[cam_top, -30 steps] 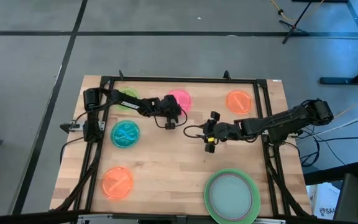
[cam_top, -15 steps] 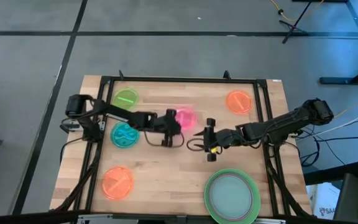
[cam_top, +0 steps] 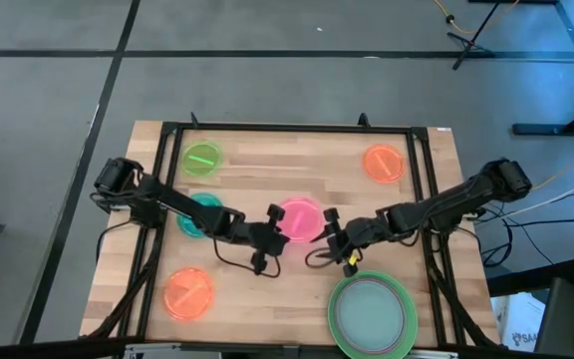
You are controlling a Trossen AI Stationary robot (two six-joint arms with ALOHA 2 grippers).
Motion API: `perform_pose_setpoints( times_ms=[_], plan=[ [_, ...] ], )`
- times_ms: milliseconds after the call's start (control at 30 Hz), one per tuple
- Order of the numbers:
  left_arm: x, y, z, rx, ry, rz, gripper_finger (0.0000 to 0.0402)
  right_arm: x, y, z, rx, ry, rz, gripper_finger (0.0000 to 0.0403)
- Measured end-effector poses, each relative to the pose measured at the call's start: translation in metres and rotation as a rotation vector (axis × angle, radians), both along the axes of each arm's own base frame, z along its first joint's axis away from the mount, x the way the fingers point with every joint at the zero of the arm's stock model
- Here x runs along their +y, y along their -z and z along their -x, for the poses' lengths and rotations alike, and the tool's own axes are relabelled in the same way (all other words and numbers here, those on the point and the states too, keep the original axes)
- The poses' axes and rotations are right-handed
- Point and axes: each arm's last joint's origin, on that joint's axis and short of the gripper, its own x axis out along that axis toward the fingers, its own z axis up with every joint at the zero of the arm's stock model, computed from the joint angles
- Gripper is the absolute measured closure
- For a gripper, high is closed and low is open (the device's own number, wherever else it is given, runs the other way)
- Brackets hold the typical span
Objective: Stack plastic plates
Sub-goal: Stack the light pink plate on the blue plate
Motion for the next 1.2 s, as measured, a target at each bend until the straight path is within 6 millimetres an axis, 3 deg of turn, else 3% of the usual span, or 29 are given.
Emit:
perform_pose_setpoints(
  times_ms=[367,967,1200],
  plan=[
    [-0.005,-0.003,-0.002,-0.039,0.024,-0.014,0.0399,-0.002,0.018,-0.011,0.014,0.090,0.107,0.0233],
    [-0.006,-0.005,-0.002,-0.058,0.026,-0.005,0.0399,-0.005,0.027,-0.014,0.043,0.100,0.151,0.0394],
    [-0.006,-0.006,-0.003,-0.082,-0.023,0.058,0.0386,-0.006,0.027,-0.013,0.043,0.119,0.169,0.0398]
  ],
)
